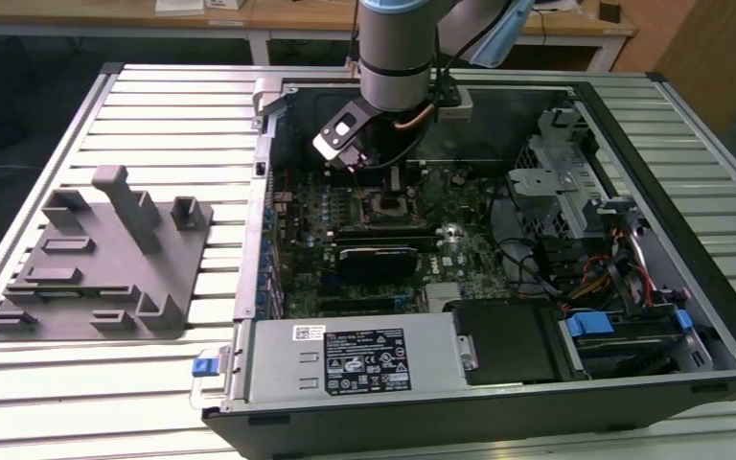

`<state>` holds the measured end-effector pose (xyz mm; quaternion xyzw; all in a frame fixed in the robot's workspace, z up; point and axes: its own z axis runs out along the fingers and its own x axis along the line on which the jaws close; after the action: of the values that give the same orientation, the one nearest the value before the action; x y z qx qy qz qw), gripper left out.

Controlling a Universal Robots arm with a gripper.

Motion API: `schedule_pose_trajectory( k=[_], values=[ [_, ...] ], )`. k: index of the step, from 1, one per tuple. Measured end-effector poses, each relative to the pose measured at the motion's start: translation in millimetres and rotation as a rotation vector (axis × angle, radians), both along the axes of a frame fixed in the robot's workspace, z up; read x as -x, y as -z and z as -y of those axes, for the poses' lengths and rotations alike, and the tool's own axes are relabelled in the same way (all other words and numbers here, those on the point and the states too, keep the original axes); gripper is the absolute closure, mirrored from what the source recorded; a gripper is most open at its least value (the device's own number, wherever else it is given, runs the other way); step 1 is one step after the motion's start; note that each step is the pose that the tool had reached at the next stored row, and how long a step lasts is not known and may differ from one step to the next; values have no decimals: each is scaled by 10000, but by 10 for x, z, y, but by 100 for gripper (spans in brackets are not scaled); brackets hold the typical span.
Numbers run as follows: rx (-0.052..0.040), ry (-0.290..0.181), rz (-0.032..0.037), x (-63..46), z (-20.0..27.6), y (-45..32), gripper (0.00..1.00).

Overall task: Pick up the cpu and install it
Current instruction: 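Place the cpu into insertion slot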

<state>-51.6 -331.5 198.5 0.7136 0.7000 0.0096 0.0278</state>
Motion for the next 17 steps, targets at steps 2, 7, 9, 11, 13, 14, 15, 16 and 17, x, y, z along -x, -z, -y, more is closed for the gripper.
schedule_pose_trajectory(
  k=[2, 7, 9, 11, 13, 14, 15, 16, 17],
  values=[
    [2, 0, -2, 1, 1, 5, 89],
    [-7, 0, 3, 0, 0, 8, 89],
    [-13, 0, 7, -1, -1, 2, 89],
    [-18, -1, 10, -2, -2, -14, 89],
    [-9, 0, 4, -1, -1, -46, 89],
    [-10, 0, 5, -1, -1, -61, 89],
    [-10, 0, 4, -1, -1, -77, 89],
    [-7, 0, 3, 0, 0, -96, 89],
    [-7, 0, 2, 0, 0, -114, 89]
  ],
)
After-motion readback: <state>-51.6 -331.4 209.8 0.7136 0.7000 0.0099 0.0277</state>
